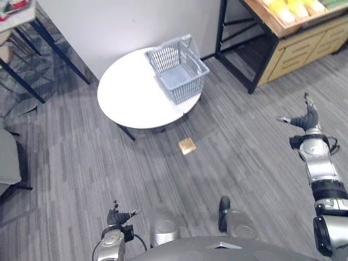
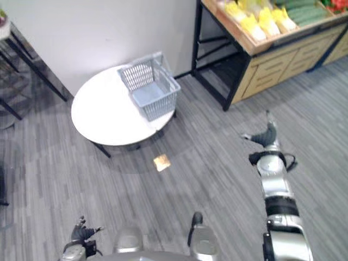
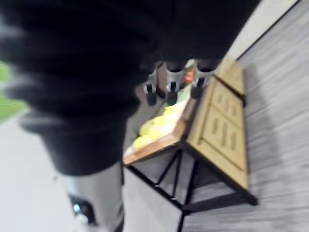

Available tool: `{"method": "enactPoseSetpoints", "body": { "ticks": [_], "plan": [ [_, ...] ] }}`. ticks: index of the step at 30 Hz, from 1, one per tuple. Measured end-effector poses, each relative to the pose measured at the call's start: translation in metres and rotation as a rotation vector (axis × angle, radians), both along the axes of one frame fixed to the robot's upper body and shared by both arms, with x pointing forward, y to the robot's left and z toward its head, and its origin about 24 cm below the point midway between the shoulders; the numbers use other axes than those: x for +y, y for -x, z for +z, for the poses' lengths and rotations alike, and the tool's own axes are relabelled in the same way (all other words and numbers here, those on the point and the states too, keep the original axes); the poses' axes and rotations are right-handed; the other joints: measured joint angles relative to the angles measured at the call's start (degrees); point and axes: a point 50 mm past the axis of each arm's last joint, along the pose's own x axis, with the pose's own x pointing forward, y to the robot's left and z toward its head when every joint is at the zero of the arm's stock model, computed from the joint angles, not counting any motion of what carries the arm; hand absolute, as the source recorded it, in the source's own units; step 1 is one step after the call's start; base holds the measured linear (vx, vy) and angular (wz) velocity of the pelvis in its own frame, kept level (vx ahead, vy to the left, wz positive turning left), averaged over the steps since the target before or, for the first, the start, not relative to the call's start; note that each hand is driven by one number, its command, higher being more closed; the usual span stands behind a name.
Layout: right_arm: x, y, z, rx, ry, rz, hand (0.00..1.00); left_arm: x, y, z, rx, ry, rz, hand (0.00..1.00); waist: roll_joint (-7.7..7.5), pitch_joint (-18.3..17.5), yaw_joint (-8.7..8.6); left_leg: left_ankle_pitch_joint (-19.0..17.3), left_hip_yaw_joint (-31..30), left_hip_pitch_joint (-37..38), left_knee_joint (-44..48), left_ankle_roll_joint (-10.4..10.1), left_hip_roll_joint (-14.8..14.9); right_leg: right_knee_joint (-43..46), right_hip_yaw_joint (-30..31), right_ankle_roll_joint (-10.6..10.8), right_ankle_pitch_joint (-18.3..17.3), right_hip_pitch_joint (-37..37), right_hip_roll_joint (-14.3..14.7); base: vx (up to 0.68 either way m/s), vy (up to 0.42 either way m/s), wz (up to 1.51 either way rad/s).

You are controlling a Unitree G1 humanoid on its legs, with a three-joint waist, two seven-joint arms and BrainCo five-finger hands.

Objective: Pick vegetable in the basket

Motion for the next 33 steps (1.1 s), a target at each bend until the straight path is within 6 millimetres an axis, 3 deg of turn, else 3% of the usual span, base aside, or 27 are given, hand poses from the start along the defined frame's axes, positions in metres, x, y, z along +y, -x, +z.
{"method": "enactPoseSetpoints", "body": {
  "ticks": [2,3,4,6,8,9,10,11,12,13,15,16,17,18,19,20,21,22,25,29,33],
  "plan": [
    [0.000,-0.005,0.013,-0.005,0.099,0.025,0.00,-0.002,0.006,-0.002,0.013,0.011,0.008,0.00,0.19,-0.1,-0.03,4.8,7.8,0.1,-15.4,0.5,-3.3,-1.6,-2.4,2.1,-0.7,2.5,-0.5,0.42,0.089,0.45],
    [0.000,-0.006,0.019,-0.009,0.130,0.031,0.00,-0.003,0.008,-0.004,0.020,0.019,0.019,0.00,-0.15,-0.3,0.80,9.9,11.1,2.1,-21.4,7.0,-5.6,-1.8,-2.8,3.6,-1.8,4.0,-1.1,0.45,0.091,0.49],
    [0.002,-0.008,0.023,-0.008,0.165,0.047,0.00,-0.004,0.009,-0.005,0.026,0.024,0.025,0.00,-2.44,-1.0,1.36,10.5,11.0,3.4,-24.6,7.5,-8.5,-2.0,-3.8,4.0,-1.9,4.2,-2.8,0.45,0.090,0.46],
    [0.006,-0.013,0.034,-0.037,0.212,0.054,0.00,-0.010,0.012,-0.008,0.046,0.042,0.032,0.00,-3.58,-1.2,1.79,9.6,9.8,4.2,-25.2,8.8,-10.3,-1.2,-3.9,4.5,-1.8,5.3,-4.0,0.43,0.098,0.49],
    [0.012,-0.020,0.043,-0.048,0.286,0.062,0.00,-0.018,0.021,-0.014,0.086,0.063,0.031,0.00,-3.86,-1.1,2.91,9.1,8.5,9.0,-28.2,8.6,-12.0,9.3,-3.8,6.1,-2.9,4.4,-5.9,0.46,0.124,0.56],
    [0.018,-0.023,0.045,-0.048,0.317,0.084,0.00,-0.016,0.026,-0.016,0.113,0.052,0.019,0.00,-3.64,-1.2,2.61,7.6,5.6,12.1,-30.2,7.6,-12.3,24.1,-3.1,7.4,-2.9,0.2,-7.1,0.41,0.062,0.87],
    [0.022,-0.024,0.044,-0.046,0.340,0.103,0.00,-0.007,0.027,-0.014,0.129,0.023,0.000,0.00,-5.04,-1.0,2.48,7.1,3.2,14.2,-31.0,7.2,-12.9,40.7,0.5,10.5,-2.2,-6.9,-9.1,0.33,-0.007,1.05],
    [0.025,-0.025,0.043,-0.041,0.346,0.113,0.00,-0.002,0.026,-0.014,0.140,0.006,-0.010,0.00,-5.64,-1.1,2.47,6.9,1.9,14.5,-31.0,7.0,-13.1,46.8,2.8,10.6,-2.6,-10.1,-9.2,0.33,-0.093,1.25],
    [0.029,-0.027,0.042,-0.037,0.355,0.127,0.00,0.007,0.023,-0.012,0.153,-0.018,-0.026,0.00,-6.53,-0.8,2.05,6.8,-0.2,15.6,-31.3,6.8,-13.1,52.8,5.1,9.4,-3.9,-14.6,-9.1,0.34,-0.145,1.26],
    [0.032,-0.030,0.043,-0.027,0.366,0.138,0.00,0.012,0.018,-0.011,0.155,-0.030,-0.031,0.00,-6.61,-0.5,1.72,6.9,-2.4,17.0,-32.1,6.7,-12.8,51.2,4.8,6.1,-5.7,-16.5,-9.4,0.33,-0.153,1.24],
    [0.029,-0.032,0.043,-0.015,0.365,0.129,0.00,0.015,0.007,-0.008,0.128,-0.043,-0.044,0.00,-6.48,-0.4,1.34,6.9,-5.6,17.7,-32.8,6.1,-12.2,42.4,4.7,3.3,-7.1,-17.8,-9.2,0.27,-0.187,1.15],
    [0.025,-0.034,0.045,0.000,0.364,0.116,0.00,0.016,-0.006,-0.005,0.105,-0.059,-0.075,0.00,-6.32,-0.4,1.15,6.5,-8.5,17.5,-33.1,4.3,-11.6,29.6,5.9,3.0,-7.0,-17.7,-8.4,0.27,-0.268,1.15],
    [0.024,-0.035,0.045,0.006,0.364,0.113,0.00,0.017,-0.010,-0.003,0.097,-0.068,-0.090,0.00,-6.63,-0.5,1.25,6.3,-9.3,17.3,-33.1,3.4,-11.6,23.2,6.7,2.7,-5.2,-17.5,-7.9,0.31,-0.366,1.13],
    [0.023,-0.035,0.045,0.013,0.364,0.111,0.00,0.021,-0.017,0.001,0.085,-0.098,-0.118,0.00,-8.24,-0.6,1.33,5.9,-11.2,16.7,-33.0,1.6,-12.5,12.4,9.1,2.9,2.9,-16.9,-8.0,0.20,-0.289,0.74],
    [0.024,-0.035,0.045,0.022,0.365,0.116,0.00,0.025,-0.021,0.005,0.069,-0.116,-0.129,0.00,-9.55,-0.4,1.51,5.6,-12.0,16.7,-33.1,0.6,-13.4,10.2,9.6,4.3,6.5,-17.1,-8.6,0.30,-0.432,0.62],
    [0.024,-0.036,0.045,0.035,0.373,0.117,0.00,0.015,-0.027,0.005,0.045,-0.096,-0.148,0.00,-7.38,-0.6,2.36,5.7,-11.5,15.6,-32.8,-1.3,-11.0,9.5,8.2,3.8,5.1,-16.8,-6.8,0.24,-0.335,0.32],
    [0.026,-0.037,0.045,0.045,0.386,0.126,0.00,0.013,-0.028,0.005,0.034,-0.094,-0.157,0.00,-6.69,-0.8,2.07,5.7,-10.9,15.0,-32.8,-1.7,-9.9,8.0,7.3,3.8,5.1,-16.3,-5.9,0.27,-0.357,0.16],
    [0.026,-0.039,0.048,0.056,0.403,0.133,0.00,0.008,-0.032,0.006,0.006,-0.084,-0.161,0.00,-5.04,-0.5,2.08,5.4,-10.5,14.5,-33.1,-2.4,-7.6,5.6,6.1,2.7,5.8,-15.6,-3.7,0.16,-0.199,0.08],
    [0.023,-0.039,0.048,0.066,0.407,0.125,0.00,0.000,-0.037,0.006,-0.011,-0.070,-0.180,0.00,-4.11,0.4,1.80,6.2,-10.5,13.9,-34.0,-4.0,-4.7,4.8,4.4,2.2,6.1,-15.7,-1.0,0.14,-0.186,0.07],
    [0.027,-0.048,0.064,0.045,0.424,0.124,0.00,-0.003,-0.041,0.007,-0.024,-0.067,-0.196,0.00,-4.03,1.4,1.46,6.3,-10.9,11.7,-33.8,-4.1,-4.9,3.5,3.4,1.7,6.4,-16.5,-1.2,0.04,-0.030,0.11],
    [0.031,-0.060,0.098,-0.013,0.438,0.099,0.00,-0.001,-0.057,0.014,-0.076,-0.078,-0.199,0.00,-3.49,5.2,2.16,6.7,-13.0,7.9,-32.6,-3.9,-5.9,1.9,1.1,1.5,7.9,-18.0,-2.2,-0.05,0.003,0.33]
  ]
}}
